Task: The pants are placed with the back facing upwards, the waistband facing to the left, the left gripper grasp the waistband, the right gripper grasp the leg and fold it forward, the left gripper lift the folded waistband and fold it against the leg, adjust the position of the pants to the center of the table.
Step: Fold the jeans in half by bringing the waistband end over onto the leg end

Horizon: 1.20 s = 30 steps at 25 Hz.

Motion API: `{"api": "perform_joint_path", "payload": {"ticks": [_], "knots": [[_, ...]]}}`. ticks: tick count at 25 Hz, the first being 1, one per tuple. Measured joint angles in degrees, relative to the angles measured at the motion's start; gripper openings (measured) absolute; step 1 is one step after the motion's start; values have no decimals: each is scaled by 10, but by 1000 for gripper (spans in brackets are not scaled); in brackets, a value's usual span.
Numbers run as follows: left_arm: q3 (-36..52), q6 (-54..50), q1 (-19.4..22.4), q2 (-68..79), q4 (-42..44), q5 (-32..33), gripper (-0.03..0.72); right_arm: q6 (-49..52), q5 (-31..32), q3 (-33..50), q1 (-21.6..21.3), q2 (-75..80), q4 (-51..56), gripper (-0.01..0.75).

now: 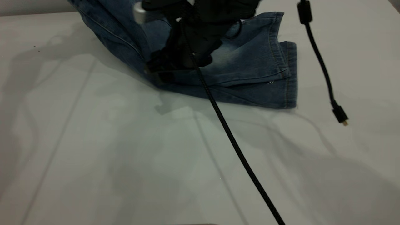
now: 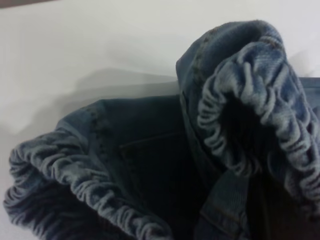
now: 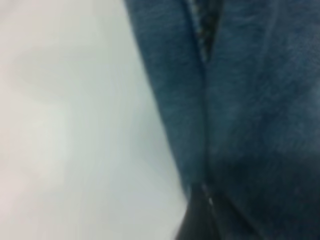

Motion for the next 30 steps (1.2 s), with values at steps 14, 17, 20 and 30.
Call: {"api": "perform_joint_path", "payload": {"ticks": [14,17,20,30], "knots": [[-7,-2,-42,-39,4,41,67,-17,313,-101,-100,-232,-44,468],[-7,3,-91,-39,14,38,67,-15,337,-101,-123,-277,-44,468],[-7,4,-148,-39,33,20,67,-12,351,-103,-137,-314,-44,468],[-7,7,-324,-38,119,-60,67,-10,404,-103,-144,-337,-49,468]]}}
